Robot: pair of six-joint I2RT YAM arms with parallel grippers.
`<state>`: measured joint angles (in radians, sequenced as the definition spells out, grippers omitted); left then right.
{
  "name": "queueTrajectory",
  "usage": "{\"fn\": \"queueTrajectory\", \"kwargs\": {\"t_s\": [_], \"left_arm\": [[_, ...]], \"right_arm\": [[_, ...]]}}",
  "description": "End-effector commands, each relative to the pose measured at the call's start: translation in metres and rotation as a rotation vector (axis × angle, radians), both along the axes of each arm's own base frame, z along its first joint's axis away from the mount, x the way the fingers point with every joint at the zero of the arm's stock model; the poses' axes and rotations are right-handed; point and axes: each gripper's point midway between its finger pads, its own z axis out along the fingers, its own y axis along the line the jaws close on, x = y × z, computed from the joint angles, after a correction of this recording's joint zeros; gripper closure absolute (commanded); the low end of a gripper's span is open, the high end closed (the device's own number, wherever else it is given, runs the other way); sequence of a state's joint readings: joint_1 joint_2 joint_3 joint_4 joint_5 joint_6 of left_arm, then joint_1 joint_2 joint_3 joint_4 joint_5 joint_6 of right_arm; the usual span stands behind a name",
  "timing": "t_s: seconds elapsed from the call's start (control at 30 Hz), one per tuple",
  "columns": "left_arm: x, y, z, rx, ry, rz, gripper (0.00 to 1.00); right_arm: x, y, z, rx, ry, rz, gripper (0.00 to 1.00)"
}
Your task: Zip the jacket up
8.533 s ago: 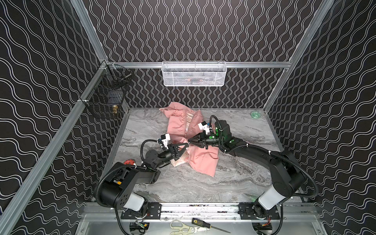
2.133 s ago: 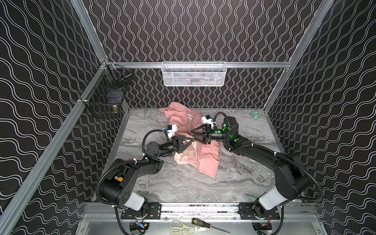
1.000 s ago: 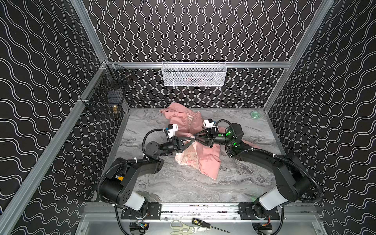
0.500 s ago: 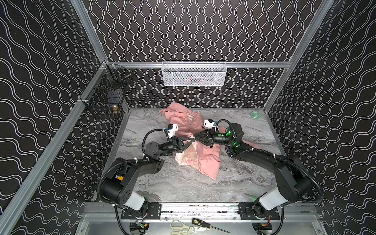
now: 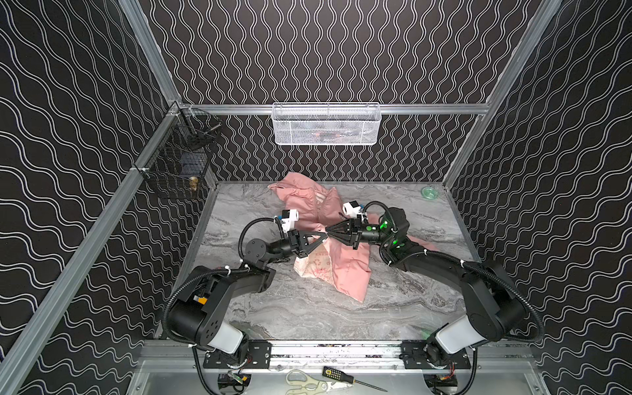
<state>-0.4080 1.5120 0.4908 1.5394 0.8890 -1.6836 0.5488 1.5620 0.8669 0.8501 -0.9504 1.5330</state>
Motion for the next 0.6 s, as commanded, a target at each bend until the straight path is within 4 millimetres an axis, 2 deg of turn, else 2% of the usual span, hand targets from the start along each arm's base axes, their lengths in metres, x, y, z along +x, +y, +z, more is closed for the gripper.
{"fn": "queueTrajectory", "kwargs": {"t_s": [0.0,0.27,0.57], "left_arm": [[-0.002,0.0008,0.0019,-0.006,-0.001,-0.005,0.89],[-0.0014,0.0005,0.0035,-0.008,-0.005,-0.003,0.89],[-0.0004,-0.0005,0.0029,-0.008,-0.002,-0.004,0.89]], "right_arm": [[-0.0025,-0.0014,0.0137,0.037,-0.055,0.0,0.86],[-0.002,-0.0019,0.0175,0.059,-0.054,-0.006,0.77],[-0.0014,-0.0025,0.0163,0.061,-0.047,-0.014,0.8]]}}
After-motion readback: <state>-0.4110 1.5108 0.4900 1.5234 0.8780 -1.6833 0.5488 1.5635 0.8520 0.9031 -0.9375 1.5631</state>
